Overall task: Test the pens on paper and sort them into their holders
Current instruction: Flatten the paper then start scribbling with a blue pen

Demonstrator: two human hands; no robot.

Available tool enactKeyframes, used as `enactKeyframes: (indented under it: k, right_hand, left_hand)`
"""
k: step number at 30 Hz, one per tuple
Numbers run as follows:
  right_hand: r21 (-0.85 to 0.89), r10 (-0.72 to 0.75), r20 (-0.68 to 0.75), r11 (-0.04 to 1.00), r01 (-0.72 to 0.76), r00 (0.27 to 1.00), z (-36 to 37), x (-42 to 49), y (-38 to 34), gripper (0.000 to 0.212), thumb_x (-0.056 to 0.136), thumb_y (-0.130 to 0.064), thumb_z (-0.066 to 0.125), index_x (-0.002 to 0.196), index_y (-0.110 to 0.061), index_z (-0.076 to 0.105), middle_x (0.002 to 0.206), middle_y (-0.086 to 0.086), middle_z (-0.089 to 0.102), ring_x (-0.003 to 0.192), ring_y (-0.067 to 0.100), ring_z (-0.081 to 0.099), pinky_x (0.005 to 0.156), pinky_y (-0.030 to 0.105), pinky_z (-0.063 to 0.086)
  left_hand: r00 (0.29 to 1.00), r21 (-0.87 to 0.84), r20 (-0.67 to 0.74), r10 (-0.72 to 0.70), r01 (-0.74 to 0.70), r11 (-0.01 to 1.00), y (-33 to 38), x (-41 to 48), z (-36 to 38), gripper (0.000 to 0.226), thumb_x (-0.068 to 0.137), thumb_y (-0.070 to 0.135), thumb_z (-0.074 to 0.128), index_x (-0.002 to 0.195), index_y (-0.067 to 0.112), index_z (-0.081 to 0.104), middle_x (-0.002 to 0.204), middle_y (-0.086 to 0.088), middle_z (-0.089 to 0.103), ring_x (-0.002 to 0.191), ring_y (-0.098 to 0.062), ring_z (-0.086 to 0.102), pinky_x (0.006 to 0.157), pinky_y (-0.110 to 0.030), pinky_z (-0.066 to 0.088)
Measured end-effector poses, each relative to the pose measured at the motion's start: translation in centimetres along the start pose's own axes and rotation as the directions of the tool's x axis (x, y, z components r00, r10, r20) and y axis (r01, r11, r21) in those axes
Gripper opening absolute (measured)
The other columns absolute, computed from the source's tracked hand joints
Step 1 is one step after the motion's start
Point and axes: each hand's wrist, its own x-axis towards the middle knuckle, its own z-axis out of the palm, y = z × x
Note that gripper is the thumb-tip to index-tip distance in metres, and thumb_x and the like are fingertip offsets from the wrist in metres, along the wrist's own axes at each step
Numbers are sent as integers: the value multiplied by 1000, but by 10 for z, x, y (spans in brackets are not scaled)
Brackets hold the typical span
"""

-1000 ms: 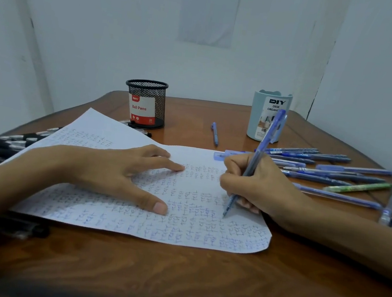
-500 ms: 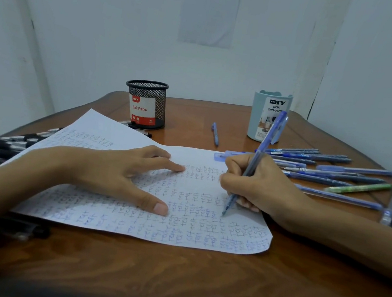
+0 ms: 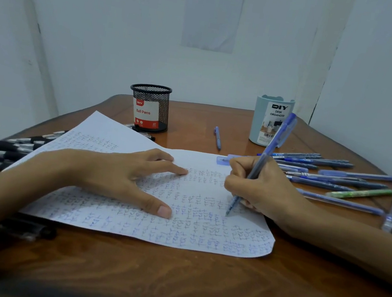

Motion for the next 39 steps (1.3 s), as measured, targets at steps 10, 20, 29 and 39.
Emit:
enactKeyframes:
  k: [10,20,29,39]
  right_hand:
    - [106,51,-27,993,-48,998,-3,0,-4,37,86,-15,62,55,-13,43,47,-2,41,37,6,31,34,15,28]
    - [394,203,11,899,-191,979,-8,9,0,34,98,-36,38,107,-9,58,43,1,32,33,9,25,34,18,20]
    - [485,285,99,823,-296,953,-15,11,0,30,97,-24,35,101,-11,62,44,-3,30,33,5,22,34,17,15]
    - [313,279,61,906,-284,958,-14,22,-3,35,101,-30,34,84,-7,55,38,-3,30,28,7,23,31,13,18]
  left_hand:
    - [1000,14,-10,-11,11,1000,0,-1,-1,80,50,88,42,122,75,9,137,43,1,127,6,14,107,-27,17]
    - [1000,22,-7,-9,9,1000,-1,-1,-2,78,53,88,42,122,76,7,139,41,0,128,5,14,109,-29,17]
    - [1000,30,-15,-15,15,999,-1,-1,-1,77,53,88,42,120,77,6,141,40,-3,129,4,11,114,-36,14]
    - [999,33,-22,-32,33,999,-1,1,0,80,62,81,44,133,66,8,144,35,-4,136,-2,10,113,-36,15]
